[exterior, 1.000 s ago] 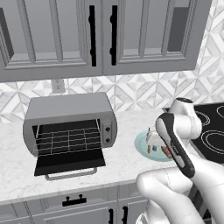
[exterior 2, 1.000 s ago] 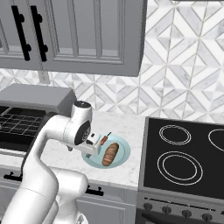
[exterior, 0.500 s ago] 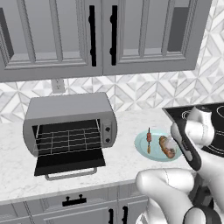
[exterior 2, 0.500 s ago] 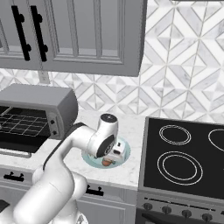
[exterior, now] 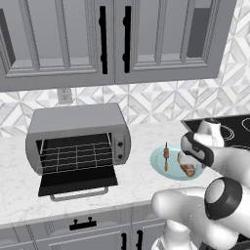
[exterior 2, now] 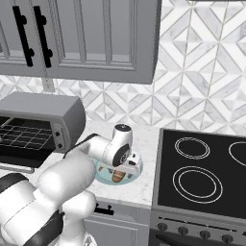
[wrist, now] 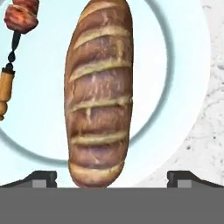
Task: Pick up the kebab skewer and baguette bread, and place them inside the toaster oven. Close the toaster oven door and start by setting the timer.
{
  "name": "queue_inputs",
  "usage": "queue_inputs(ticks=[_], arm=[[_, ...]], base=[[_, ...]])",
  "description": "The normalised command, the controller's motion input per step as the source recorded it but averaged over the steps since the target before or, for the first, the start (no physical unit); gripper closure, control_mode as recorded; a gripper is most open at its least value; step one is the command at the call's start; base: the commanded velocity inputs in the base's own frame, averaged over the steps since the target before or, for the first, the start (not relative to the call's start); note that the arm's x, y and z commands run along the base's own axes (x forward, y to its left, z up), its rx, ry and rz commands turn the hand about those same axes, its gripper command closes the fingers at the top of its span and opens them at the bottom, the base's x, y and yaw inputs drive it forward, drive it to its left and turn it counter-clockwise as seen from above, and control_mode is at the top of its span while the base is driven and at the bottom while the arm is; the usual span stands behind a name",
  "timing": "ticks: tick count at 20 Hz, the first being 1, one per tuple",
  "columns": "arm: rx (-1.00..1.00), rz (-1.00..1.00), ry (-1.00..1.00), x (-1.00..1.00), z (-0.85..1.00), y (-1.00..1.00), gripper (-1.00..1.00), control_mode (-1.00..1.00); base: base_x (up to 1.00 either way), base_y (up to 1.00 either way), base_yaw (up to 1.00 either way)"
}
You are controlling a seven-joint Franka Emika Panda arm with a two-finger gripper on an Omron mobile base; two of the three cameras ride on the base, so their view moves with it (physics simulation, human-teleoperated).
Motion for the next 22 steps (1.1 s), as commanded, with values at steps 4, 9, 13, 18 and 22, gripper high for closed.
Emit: queue_inputs(ticks=[4, 9, 13, 18, 22], arm=[[0.00, 0.00, 0.17, 0.16, -0.36, -0.08, -1.00, -1.00], [0.00, 0.00, 0.05, 0.00, -0.36, 0.00, -1.00, -1.00], [0.00, 0.00, 0.00, -0.01, -0.30, 0.00, -1.00, -1.00], [0.00, 0.00, 0.00, -0.02, -0.29, 0.00, 1.00, -1.00], [0.00, 0.00, -0.08, -0.06, -0.11, 0.08, 1.00, -1.00]], base=[[0.00, 0.00, 0.00], [0.00, 0.00, 0.00], [0.00, 0.00, 0.00], [0.00, 0.00, 0.00], [0.00, 0.00, 0.00]])
